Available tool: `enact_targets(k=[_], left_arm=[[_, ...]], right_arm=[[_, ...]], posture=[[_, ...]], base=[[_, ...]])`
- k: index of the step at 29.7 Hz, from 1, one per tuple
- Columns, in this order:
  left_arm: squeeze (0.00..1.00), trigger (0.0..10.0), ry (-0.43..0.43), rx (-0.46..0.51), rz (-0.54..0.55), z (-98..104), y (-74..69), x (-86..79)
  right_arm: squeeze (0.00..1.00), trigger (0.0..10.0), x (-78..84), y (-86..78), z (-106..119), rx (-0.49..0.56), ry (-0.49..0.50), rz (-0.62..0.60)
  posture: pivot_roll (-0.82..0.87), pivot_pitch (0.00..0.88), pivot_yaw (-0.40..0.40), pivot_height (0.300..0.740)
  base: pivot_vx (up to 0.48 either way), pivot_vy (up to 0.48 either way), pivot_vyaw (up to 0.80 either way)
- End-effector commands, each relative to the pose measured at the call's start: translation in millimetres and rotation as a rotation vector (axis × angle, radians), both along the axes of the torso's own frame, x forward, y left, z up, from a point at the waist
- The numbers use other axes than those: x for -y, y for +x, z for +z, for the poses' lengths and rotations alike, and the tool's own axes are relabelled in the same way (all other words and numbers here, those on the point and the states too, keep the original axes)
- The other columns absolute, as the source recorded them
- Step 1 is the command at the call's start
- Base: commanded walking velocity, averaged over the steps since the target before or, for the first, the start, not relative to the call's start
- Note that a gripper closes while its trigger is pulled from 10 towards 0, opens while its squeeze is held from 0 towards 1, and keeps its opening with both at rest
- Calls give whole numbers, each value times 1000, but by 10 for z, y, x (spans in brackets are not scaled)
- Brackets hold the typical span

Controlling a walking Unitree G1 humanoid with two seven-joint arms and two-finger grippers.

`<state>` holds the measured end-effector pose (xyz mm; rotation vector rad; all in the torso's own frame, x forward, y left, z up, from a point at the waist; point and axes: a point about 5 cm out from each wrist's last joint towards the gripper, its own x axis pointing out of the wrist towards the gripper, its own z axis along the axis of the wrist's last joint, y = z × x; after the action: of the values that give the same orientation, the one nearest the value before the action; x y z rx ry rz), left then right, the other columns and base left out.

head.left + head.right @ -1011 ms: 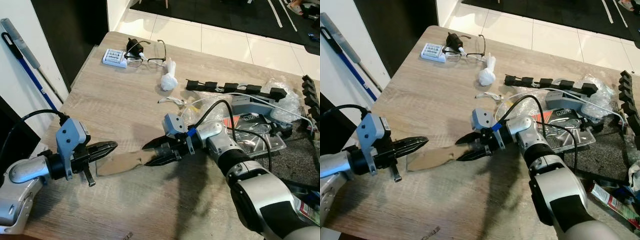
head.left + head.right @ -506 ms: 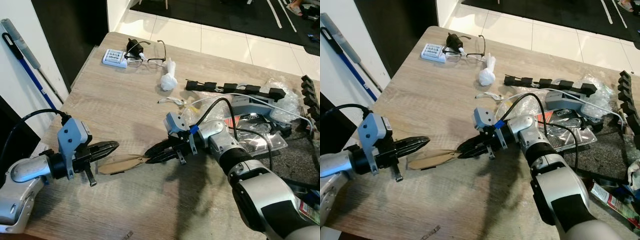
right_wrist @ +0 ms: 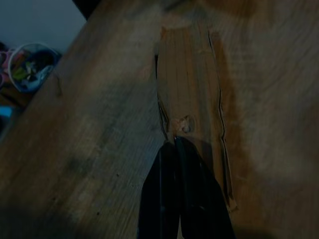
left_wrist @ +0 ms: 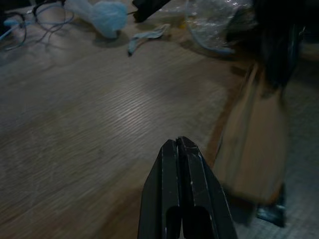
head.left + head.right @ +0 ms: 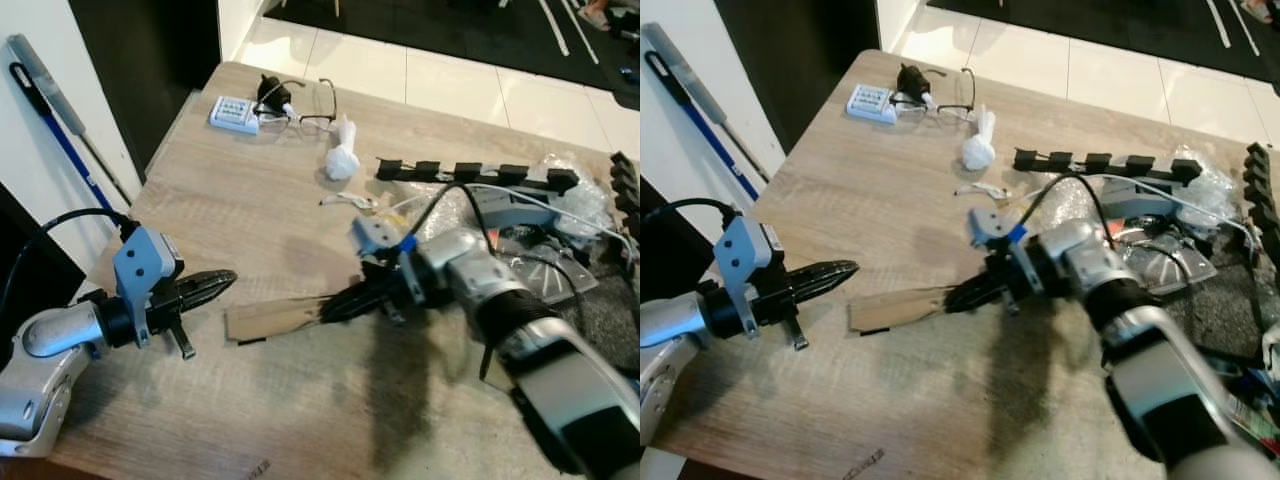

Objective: Picking trash to rubbish bin

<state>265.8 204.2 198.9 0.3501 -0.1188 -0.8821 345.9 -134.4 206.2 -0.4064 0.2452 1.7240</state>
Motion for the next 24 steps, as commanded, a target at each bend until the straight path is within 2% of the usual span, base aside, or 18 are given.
enact_targets(k=[1,4,6,9,11,12,13,15,24], left_arm=[[0,10000,-8,1,-10,-32,3,40],[0,10000,-9,7,-5,-23,12,39],[0,10000,-19,25,19,2,40,19],[0,10000,-21,37,35,15,55,6],[0,10000,-21,39,38,16,62,3],[0,10000,-20,41,43,17,69,3],[0,10000,-15,50,56,19,85,0],[0,10000,-17,53,60,23,92,0],[0,10000,-21,77,103,46,146,-29]], right_arm=[[0,0,7,-58,-10,-27,21,23],[0,0,23,-69,25,-26,31,25],[0,0,55,-108,160,-33,54,41],[0,0,72,-115,228,-26,59,44],[0,0,111,-123,272,-11,25,46],[0,0,163,-124,271,2,-35,41],[0,0,277,-149,258,18,-158,39],[0,0,323,-149,257,19,-194,29],[0,0,457,-199,360,-31,-188,-11]], posture=[[12,288,-94,740],[12,288,-94,740],[15,279,-91,740],[15,279,-91,740],[16,277,-89,740],[16,275,-88,740],[16,275,-88,740],[16,275,-88,740],[17,268,-84,740]], base=[[0,0,0],[0,0,0],[0,0,0],[0,0,0],[0,0,0],[0,0,0],[0,0,0],[0,0,0],[0,0,0]])
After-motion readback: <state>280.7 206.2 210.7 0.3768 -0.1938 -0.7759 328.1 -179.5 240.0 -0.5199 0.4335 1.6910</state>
